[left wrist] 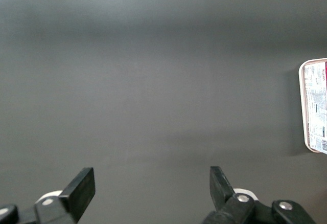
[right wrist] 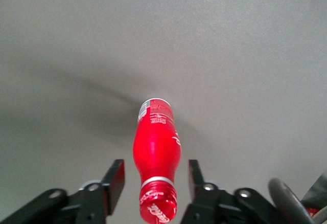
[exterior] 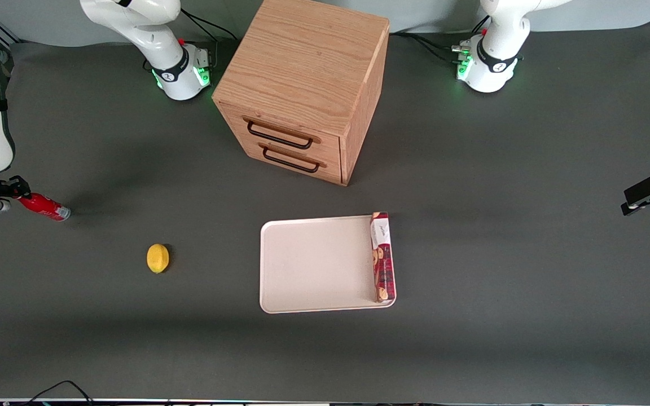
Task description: Place coke bottle on tray
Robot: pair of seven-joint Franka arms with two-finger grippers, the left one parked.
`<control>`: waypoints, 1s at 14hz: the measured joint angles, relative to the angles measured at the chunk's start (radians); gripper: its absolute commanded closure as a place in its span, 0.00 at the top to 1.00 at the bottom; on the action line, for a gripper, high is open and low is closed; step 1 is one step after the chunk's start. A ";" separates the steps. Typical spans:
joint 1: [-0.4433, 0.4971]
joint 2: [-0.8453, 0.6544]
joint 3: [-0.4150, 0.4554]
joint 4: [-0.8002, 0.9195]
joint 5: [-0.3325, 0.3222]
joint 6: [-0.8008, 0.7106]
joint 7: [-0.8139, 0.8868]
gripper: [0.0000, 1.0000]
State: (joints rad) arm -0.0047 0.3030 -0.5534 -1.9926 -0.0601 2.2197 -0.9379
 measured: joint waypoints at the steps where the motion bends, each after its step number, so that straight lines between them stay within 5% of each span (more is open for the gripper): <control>1: 0.001 0.000 0.000 0.000 0.000 0.000 0.000 0.96; 5: 0.002 0.000 0.000 0.000 0.000 -0.018 0.000 0.97; 10: 0.036 -0.053 0.012 0.105 0.002 -0.235 0.038 1.00; 14: 0.040 -0.206 0.177 0.237 0.007 -0.498 0.287 1.00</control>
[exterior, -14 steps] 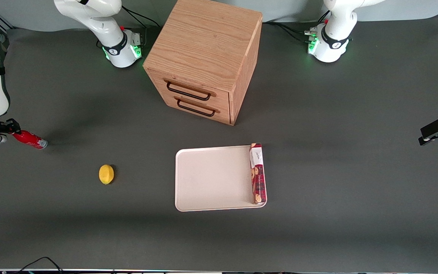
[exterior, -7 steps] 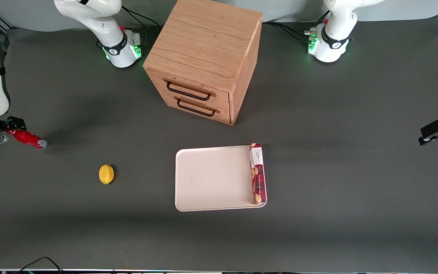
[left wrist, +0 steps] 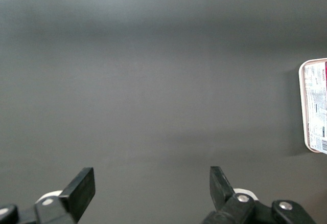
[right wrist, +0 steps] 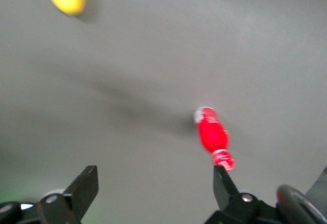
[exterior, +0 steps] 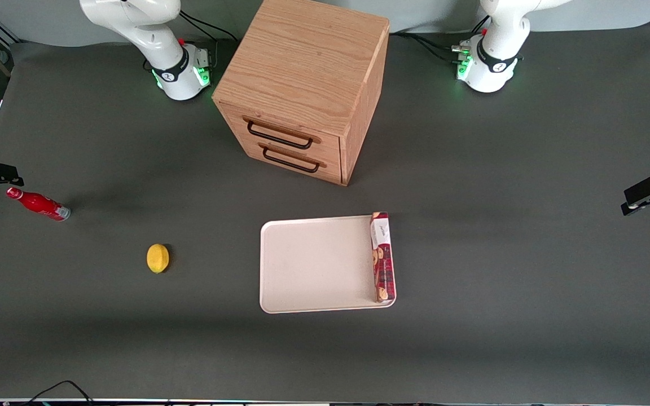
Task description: Place coke bottle on tray
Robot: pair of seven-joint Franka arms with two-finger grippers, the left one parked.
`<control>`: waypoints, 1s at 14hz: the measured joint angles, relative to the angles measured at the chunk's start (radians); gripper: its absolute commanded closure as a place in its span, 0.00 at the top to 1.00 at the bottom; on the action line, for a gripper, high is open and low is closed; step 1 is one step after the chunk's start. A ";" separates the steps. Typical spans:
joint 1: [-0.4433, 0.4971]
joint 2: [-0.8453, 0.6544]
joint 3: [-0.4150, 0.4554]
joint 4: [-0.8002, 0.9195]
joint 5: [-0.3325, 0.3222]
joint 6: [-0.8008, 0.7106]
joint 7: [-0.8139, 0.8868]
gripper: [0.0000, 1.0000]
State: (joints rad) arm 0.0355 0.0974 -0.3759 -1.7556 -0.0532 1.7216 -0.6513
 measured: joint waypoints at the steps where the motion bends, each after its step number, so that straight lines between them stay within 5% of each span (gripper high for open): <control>1: -0.001 -0.054 0.070 0.012 0.001 -0.051 0.096 1.00; 5: 0.003 -0.252 0.366 0.028 0.007 -0.211 0.572 1.00; 8: 0.004 -0.314 0.501 0.028 0.042 -0.245 0.804 1.00; 14: -0.013 -0.324 0.445 0.008 0.029 -0.251 0.716 1.00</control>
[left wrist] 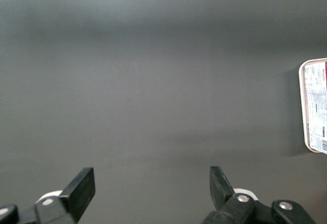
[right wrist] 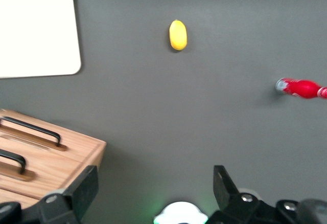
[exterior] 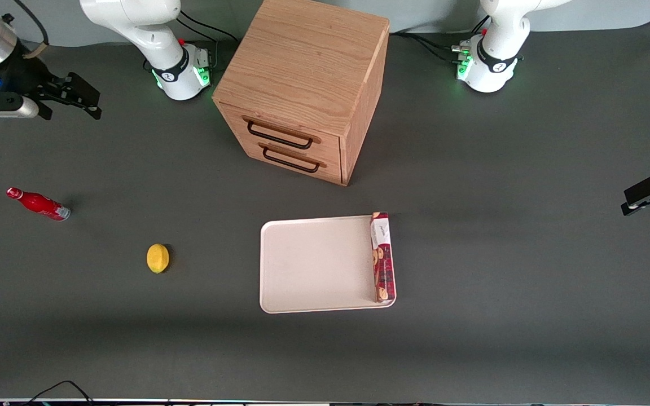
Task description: Place coke bottle on tray
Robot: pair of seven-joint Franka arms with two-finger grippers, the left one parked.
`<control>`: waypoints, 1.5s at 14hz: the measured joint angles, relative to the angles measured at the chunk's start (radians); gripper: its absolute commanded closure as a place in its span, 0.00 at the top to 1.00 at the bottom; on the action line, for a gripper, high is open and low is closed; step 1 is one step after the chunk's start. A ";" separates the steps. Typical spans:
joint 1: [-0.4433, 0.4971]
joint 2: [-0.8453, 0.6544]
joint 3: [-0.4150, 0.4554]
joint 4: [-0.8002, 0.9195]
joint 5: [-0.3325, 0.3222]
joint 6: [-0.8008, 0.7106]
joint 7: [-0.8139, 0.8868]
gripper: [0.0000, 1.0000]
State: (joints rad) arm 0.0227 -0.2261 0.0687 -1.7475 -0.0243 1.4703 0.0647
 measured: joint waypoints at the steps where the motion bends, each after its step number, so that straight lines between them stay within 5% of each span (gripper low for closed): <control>1: -0.002 0.002 -0.053 -0.014 -0.020 0.000 -0.096 1.00; 6: -0.020 0.030 -0.407 -0.203 -0.189 0.247 -0.685 1.00; 10: -0.021 0.166 -0.614 -0.380 -0.213 0.642 -1.016 1.00; 15: -0.026 0.357 -0.636 -0.386 -0.147 0.891 -1.111 1.00; 19: -0.026 0.414 -0.635 -0.380 -0.067 0.929 -1.118 1.00; 21: -0.025 0.425 -0.633 -0.377 -0.052 0.929 -1.118 0.92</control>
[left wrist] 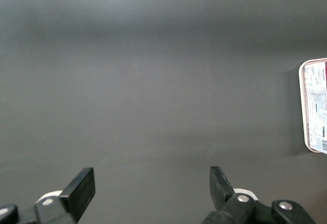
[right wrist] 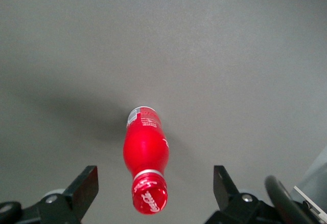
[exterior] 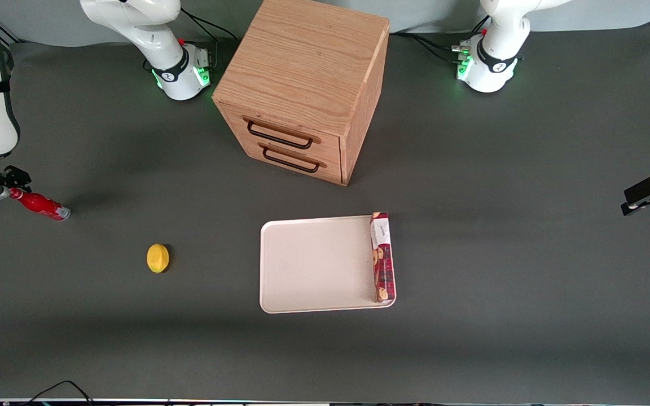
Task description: Place coke bottle on tray
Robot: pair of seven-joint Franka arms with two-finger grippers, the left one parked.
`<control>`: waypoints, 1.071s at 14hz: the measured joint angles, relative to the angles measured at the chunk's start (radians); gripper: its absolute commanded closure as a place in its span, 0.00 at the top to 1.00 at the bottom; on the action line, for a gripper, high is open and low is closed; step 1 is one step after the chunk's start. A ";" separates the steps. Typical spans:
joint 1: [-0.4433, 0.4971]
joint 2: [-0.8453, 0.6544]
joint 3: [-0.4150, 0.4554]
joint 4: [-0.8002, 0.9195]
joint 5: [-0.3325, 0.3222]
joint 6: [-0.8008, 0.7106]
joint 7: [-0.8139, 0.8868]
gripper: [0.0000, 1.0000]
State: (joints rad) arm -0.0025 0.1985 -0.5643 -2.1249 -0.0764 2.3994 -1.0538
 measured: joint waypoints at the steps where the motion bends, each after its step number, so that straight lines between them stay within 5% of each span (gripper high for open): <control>1: 0.000 0.004 0.000 0.000 0.006 0.000 -0.006 0.86; 12: -0.005 0.020 -0.002 0.000 0.047 -0.007 -0.071 0.28; 15: -0.005 0.020 -0.002 0.000 0.048 -0.008 -0.072 0.25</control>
State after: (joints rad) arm -0.0079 0.2187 -0.5661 -2.1246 -0.0287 2.3918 -1.1260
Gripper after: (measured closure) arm 0.731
